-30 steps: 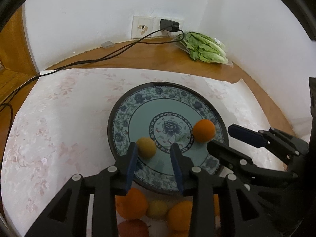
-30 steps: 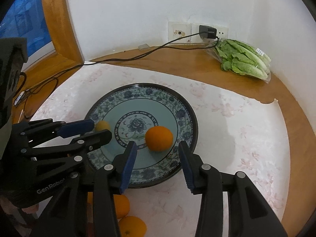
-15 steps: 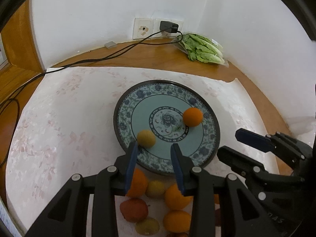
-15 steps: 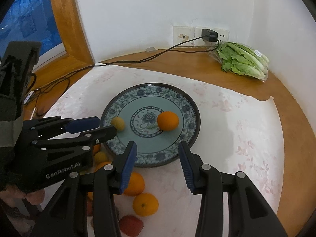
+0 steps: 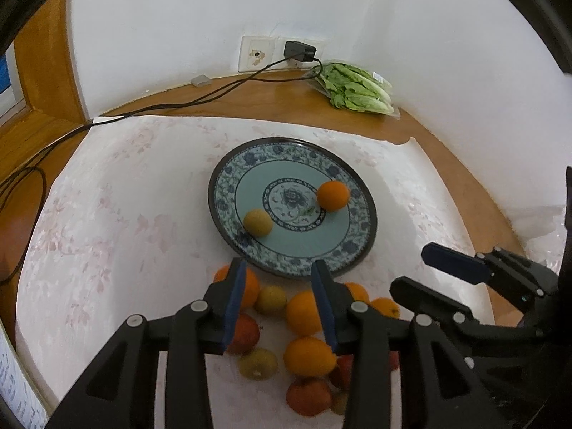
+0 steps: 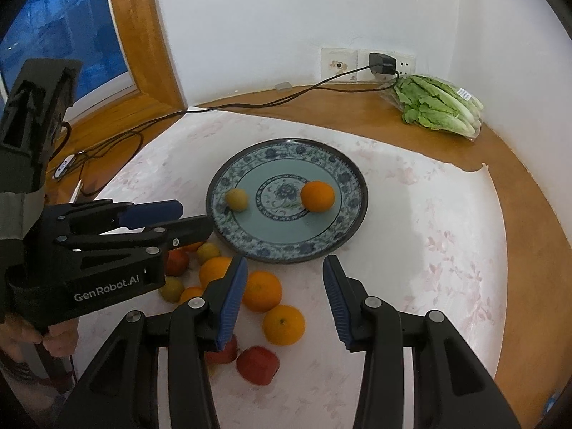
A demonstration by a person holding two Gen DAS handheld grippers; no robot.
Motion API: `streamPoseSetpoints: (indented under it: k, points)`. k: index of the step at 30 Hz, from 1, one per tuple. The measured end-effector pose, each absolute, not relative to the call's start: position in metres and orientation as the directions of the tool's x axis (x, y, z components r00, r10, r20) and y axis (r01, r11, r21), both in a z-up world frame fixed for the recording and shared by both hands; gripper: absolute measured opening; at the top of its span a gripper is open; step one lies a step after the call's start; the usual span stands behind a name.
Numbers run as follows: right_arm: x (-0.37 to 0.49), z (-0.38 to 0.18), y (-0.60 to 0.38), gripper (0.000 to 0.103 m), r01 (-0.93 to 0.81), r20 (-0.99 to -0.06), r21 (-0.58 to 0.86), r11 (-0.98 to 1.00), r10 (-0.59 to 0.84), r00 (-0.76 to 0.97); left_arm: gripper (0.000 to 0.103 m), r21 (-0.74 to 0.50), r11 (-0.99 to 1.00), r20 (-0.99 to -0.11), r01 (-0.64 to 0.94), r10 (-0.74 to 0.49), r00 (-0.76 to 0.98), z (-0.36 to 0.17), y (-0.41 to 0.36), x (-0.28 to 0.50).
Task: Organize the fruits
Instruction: 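Withdraw both open tools from the plate back toward the fruit cluster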
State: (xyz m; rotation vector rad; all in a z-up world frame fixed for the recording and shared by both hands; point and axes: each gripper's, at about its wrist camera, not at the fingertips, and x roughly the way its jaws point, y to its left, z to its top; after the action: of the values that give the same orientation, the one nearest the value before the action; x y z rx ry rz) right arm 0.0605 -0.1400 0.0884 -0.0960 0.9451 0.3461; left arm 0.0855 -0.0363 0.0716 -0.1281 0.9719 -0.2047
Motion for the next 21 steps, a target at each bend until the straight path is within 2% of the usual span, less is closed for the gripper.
streamPoseSetpoints:
  k: [21]
  points:
    - [0.019,0.087,-0.145,0.045,-0.315,-0.806,0.118,0.942,0.276,0.524,0.042,-0.210,0.974,-0.806,0.089,-0.224,0.548,0.075,-0.021,0.041]
